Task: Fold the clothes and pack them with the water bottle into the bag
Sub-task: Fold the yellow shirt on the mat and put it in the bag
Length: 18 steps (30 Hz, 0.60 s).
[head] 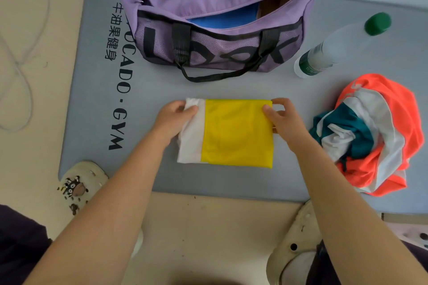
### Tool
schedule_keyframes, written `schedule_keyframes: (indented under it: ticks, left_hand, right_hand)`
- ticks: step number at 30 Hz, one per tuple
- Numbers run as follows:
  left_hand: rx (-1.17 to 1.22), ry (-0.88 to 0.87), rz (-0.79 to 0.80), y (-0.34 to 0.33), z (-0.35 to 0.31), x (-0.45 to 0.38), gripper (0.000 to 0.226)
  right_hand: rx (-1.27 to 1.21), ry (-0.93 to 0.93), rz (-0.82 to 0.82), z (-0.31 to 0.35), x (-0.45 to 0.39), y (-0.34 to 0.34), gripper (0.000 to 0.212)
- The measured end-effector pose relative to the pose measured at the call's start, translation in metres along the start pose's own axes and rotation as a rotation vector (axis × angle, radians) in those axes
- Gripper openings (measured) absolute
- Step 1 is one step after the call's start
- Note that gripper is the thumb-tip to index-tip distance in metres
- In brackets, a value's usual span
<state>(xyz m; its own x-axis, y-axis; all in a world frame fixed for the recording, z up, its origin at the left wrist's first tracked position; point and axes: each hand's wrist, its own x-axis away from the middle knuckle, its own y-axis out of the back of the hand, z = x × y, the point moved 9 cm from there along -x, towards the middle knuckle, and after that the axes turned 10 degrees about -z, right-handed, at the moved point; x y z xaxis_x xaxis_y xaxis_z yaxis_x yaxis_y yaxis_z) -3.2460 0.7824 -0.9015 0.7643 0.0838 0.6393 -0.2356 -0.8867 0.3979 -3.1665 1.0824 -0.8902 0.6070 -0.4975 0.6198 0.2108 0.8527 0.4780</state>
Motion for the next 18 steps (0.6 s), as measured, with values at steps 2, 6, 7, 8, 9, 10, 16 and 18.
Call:
schedule_keyframes:
  ticks: [2,6,7,8,9,10,16,18]
  left_hand:
    - [-0.013,0.068,0.001,-0.004,0.019,-0.002,0.018]
    - [-0.112,0.107,0.013,-0.006,0.044,0.006,0.025]
    - [-0.119,0.126,0.022,-0.009,0.050,0.009,0.025]
    - [-0.115,0.159,0.033,-0.012,0.056,0.011,0.026]
    - [-0.095,0.202,0.039,-0.015,0.062,0.014,0.026]
    - [-0.058,0.243,0.039,-0.017,0.065,0.016,0.026]
    - [0.020,0.180,-0.121,0.006,0.064,0.016,0.016]
    - [-0.132,0.106,-0.241,0.021,0.060,0.013,0.014]
  right_hand:
    - [0.041,-0.049,-0.046,-0.016,-0.001,-0.001,0.051]
    - [0.191,-0.071,-0.065,-0.039,0.013,-0.006,0.052]
    - [0.247,-0.062,-0.069,-0.043,0.017,-0.008,0.048]
    - [0.275,-0.060,-0.075,-0.047,0.022,-0.010,0.045]
    - [0.277,-0.069,-0.078,-0.050,0.025,-0.013,0.042]
    - [0.261,-0.089,-0.073,-0.053,0.027,-0.016,0.040]
    - [0.203,-0.208,0.009,-0.059,0.032,-0.028,0.049]
    - [0.282,-0.152,-0.018,-0.061,0.031,-0.024,0.048]
